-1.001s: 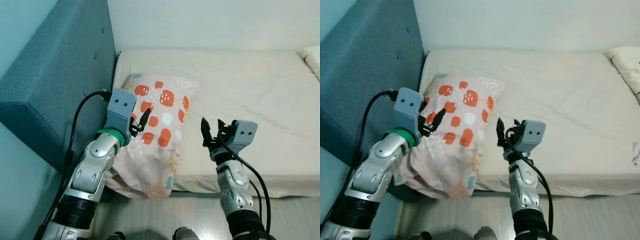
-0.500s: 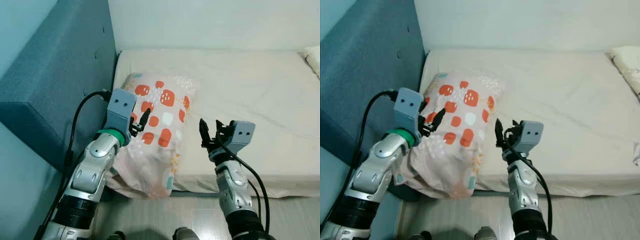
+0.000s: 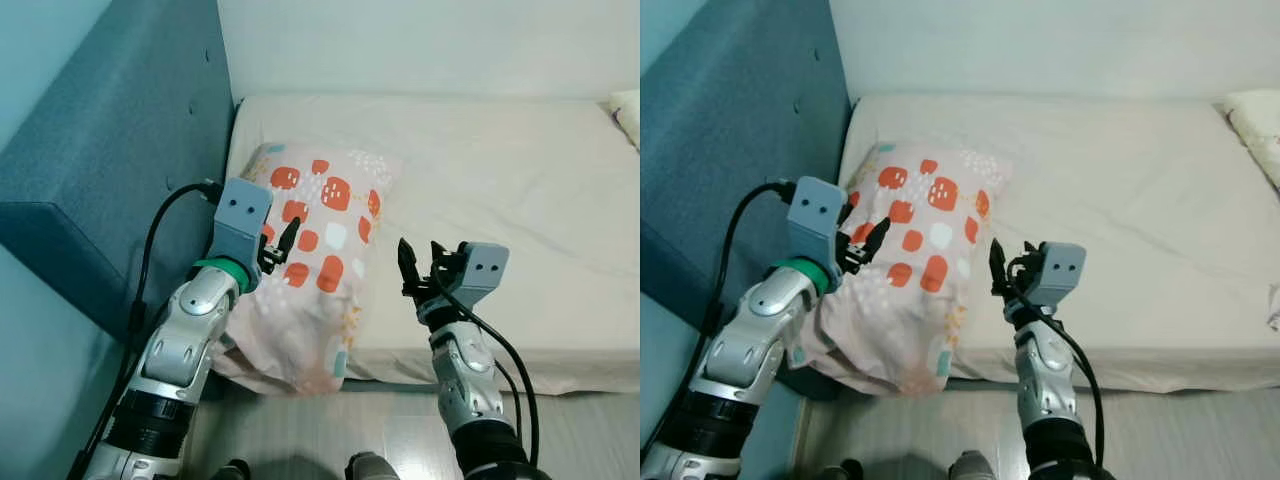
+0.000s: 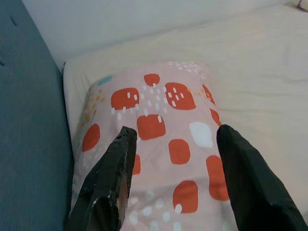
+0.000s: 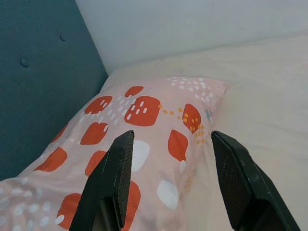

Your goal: Clean up the room

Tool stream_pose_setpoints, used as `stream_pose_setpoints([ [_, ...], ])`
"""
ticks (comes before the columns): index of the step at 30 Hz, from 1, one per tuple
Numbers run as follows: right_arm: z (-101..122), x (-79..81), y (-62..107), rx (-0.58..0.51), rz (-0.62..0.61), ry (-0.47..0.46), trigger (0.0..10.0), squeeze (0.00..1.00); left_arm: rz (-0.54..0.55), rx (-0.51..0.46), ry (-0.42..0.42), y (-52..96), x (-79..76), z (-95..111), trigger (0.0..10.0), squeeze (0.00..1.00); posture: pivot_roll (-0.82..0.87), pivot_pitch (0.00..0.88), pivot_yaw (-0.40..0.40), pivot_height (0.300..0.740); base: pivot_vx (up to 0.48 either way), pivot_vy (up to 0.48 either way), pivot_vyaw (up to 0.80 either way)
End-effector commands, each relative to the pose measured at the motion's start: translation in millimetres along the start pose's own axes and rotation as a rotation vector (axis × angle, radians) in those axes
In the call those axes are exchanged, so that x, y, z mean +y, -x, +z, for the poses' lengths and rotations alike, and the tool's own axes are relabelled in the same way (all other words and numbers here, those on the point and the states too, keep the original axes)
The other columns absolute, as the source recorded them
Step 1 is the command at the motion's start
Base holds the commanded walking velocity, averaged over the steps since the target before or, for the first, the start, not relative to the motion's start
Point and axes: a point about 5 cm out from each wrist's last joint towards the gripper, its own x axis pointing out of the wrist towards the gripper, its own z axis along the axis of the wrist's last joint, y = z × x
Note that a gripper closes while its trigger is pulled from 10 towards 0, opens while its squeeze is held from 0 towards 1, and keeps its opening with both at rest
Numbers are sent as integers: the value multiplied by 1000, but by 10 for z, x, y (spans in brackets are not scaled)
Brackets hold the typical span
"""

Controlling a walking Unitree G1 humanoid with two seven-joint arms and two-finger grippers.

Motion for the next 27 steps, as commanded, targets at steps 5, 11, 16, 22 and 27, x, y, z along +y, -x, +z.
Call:
stream_pose_setpoints([
  [5, -52, 2, 22, 17, -7, -5, 10000, 0, 8, 26, -14, 22, 25, -78, 10000, 0, -90, 59, 43, 630, 0, 0, 0],
  [11, -55, 8, 21, 18, -7, -5, 10000, 0, 8, 27, -16, 21, 32, -78, 10000, 0, -89, 62, 45, 610, 0, 0, 0],
  [16, -61, 5, 24, 19, -11, -5, 10000, 0, 7, 29, -16, 20, 30, -83, 10000, 0, -89, 63, 47, 585, 0, 0, 0],
  [22, -62, -4, 22, 18, -20, -18, 10000, 0, 6, 30, -17, 21, 31, -83, 10000, 0, -89, 66, 51, 566, 0, 0, 0],
  [27, -62, -7, 21, 20, -21, -21, 10000, 0, 5, 30, -18, 19, 31, -84, 10000, 0, -89, 66, 51, 566, 0, 0, 0],
])
